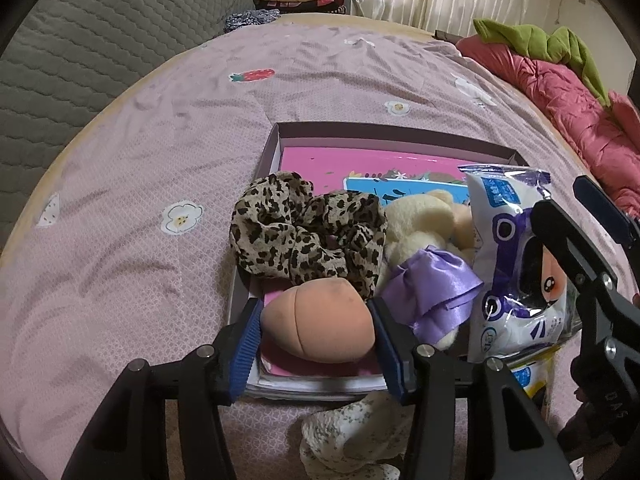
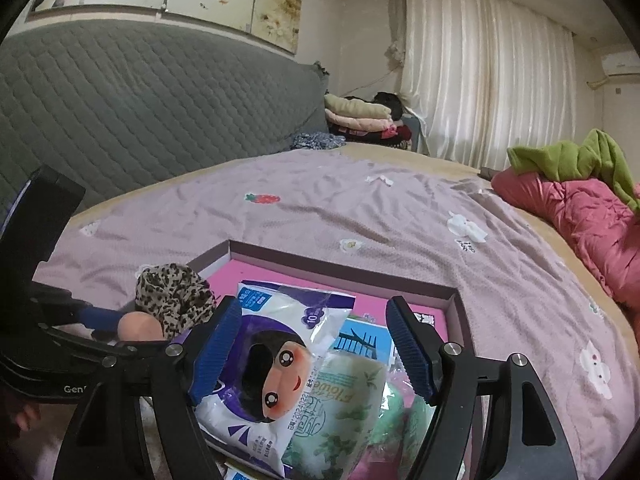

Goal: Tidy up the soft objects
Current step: 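Lower the sponge and wet-wipe pack into the tray and open both tools, then grasp the white floral scrunchie with the left tool while the right grasps the yellow wet-wipe pack, then carry the scrunchie and yellow wet-wipe pack over the tray with both tools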

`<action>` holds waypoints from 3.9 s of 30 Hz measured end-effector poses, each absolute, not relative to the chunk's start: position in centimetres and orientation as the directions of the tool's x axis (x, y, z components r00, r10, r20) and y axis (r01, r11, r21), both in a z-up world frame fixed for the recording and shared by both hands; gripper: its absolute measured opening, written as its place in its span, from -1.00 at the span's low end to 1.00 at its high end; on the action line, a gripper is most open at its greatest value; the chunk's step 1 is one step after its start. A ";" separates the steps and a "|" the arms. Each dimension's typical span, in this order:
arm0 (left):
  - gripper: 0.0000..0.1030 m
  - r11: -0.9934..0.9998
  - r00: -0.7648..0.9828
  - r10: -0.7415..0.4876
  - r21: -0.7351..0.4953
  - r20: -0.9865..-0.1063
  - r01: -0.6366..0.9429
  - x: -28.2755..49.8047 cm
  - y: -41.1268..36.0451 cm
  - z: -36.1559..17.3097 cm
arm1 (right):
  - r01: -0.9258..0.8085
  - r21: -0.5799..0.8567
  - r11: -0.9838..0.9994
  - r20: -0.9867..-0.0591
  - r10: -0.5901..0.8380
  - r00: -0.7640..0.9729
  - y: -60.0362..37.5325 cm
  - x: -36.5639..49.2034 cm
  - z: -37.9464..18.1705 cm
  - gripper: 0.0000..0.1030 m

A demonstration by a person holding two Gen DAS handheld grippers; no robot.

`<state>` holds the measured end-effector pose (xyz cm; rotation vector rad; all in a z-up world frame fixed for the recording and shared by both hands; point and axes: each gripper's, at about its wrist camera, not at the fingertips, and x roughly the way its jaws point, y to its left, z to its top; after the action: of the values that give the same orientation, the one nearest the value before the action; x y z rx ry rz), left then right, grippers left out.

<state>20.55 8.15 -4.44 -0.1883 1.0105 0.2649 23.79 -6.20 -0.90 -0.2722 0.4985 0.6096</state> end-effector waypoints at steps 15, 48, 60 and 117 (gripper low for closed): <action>0.25 0.949 0.551 0.121 -0.067 -0.826 -0.309 19.8 8.5 -2.8 | -0.601 -0.059 0.797 -0.526 0.487 0.697 -6.8 24.2 -0.8 0.48; 0.26 0.951 0.590 0.040 -0.151 -0.806 -0.270 11.6 5.8 -0.1 | -0.525 0.027 0.851 -0.610 0.430 0.666 -13.8 14.2 0.3 0.48; 0.26 0.940 0.550 -0.048 -0.224 -0.834 -0.257 10.9 5.4 -3.5 | -0.497 0.055 0.866 -0.722 0.378 0.580 -12.2 14.0 -3.5 0.48; -0.50 0.921 0.651 -0.101 -0.318 -0.752 -0.225 13.4 8.6 -1.0 | -0.500 -0.154 0.852 -0.641 0.298 0.707 -11.1 13.5 0.3 0.21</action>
<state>13.42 8.59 -0.99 -0.4069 0.8652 0.0726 13.48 -11.07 0.25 -0.3310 0.6473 0.4521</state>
